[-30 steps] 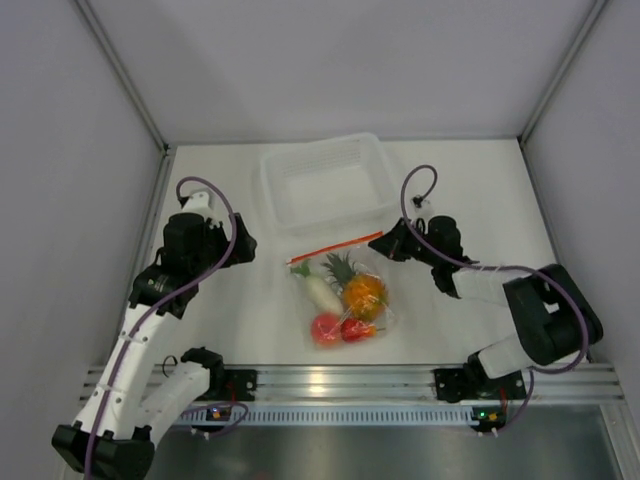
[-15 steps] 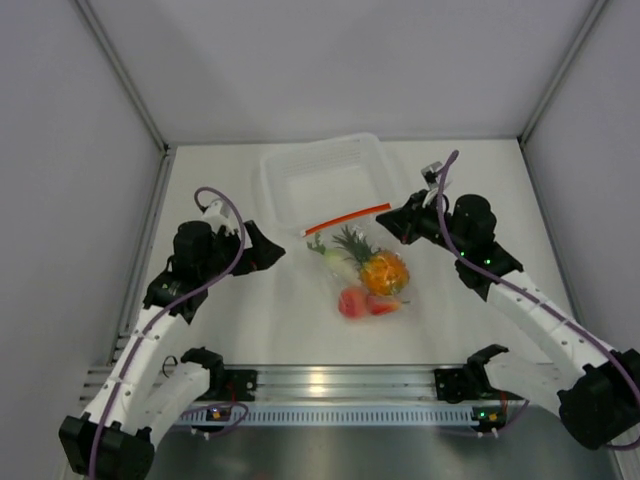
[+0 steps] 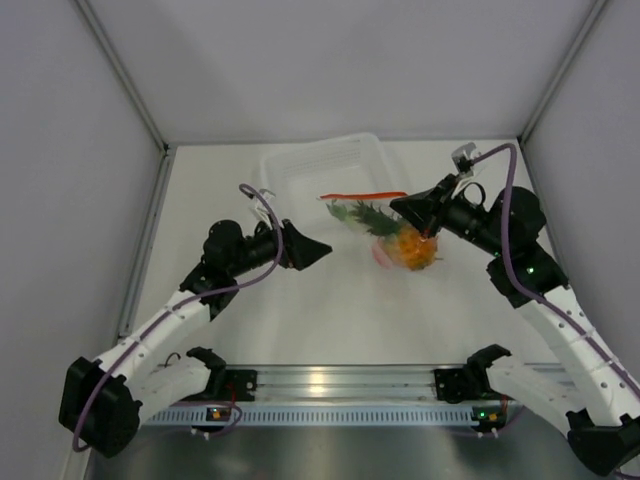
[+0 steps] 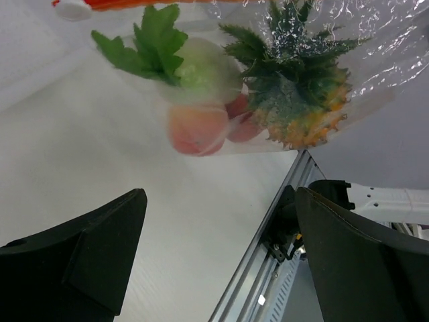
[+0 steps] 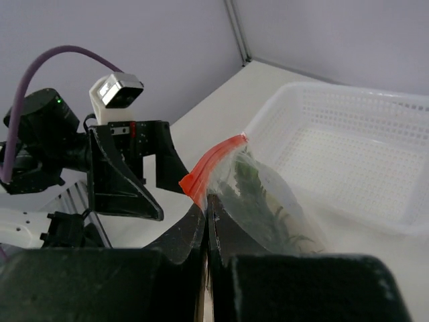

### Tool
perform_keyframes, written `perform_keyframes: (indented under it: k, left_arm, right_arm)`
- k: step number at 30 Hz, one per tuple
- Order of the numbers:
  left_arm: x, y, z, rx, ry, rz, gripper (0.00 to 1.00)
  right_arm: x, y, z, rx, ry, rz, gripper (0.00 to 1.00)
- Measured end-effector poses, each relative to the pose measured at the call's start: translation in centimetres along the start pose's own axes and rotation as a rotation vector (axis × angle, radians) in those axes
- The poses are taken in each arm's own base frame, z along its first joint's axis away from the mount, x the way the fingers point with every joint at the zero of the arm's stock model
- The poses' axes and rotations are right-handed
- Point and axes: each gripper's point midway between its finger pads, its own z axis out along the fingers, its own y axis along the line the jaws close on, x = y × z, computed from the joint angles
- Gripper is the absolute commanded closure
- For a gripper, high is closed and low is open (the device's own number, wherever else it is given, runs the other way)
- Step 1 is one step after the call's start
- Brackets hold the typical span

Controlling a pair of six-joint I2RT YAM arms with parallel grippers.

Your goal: Open the zip-top bag and remove the fake food

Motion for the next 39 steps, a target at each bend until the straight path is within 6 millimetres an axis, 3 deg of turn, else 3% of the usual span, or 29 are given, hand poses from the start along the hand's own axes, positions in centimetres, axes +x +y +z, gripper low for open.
perform_keyframes:
  k: [3,8,13,21,22,25,26,29,31,34,39]
  left_arm:
    - [-1.1,-1.8,0.5,0.085,-0.070,0.088,0.02]
    - [-2.2,-1.9,0.4,0.130,-0.187,0.187,0.02]
    - [-2.7,-2.7,-0.3,0.179,-0.257,0.247,0.02]
    - [-3.8,-9.3,-2.2,0.450,-0.309,0.328,0.04]
    - [-3.8,-10.3,-2.6,0.484,-0.311,0.338,0.07]
    - [-4.0,-12.3,-3.8,0.552,-0.333,0.368,0.34]
    - [-4.1,-12.9,-4.4,0.571,-0.344,0.380,0.48]
    - [-4.7,-14.5,-5.9,0.611,-0.387,0.414,0.72]
    - [-5.0,-15.3,-6.9,0.631,-0.419,0.436,0.77]
    - [-5.3,-16.1,-7.9,0.651,-0.451,0.452,0.98]
    - [-5.5,-15.9,-7.8,0.633,-0.460,0.447,1.00]
  right_arm:
    - [-2.6,1.7,-0.6,-0.043,-0.029,-0.023,1.00]
    - [-6.4,5.2,-1.9,-0.153,-0.084,-0.063,1.00]
    - [-7.2,8.5,-3.0,-0.307,-0.083,-0.037,1.00]
    - [-8.1,11.7,-4.5,-0.461,-0.089,-0.002,1.00]
    - [-8.2,11.8,-4.5,-0.469,-0.091,-0.003,1.00]
    - [-8.4,12.1,-4.7,-0.485,-0.096,0.001,1.00]
    - [-8.4,12.2,-4.7,-0.487,-0.095,0.002,1.00]
    - [-8.5,12.2,-4.7,-0.484,-0.099,0.003,1.00]
    - [-8.6,12.0,-4.6,-0.474,-0.105,0.005,1.00]
    - [-8.7,11.8,-4.5,-0.459,-0.114,0.007,1.00]
    - [-8.5,11.1,-4.2,-0.426,-0.123,0.001,1.00]
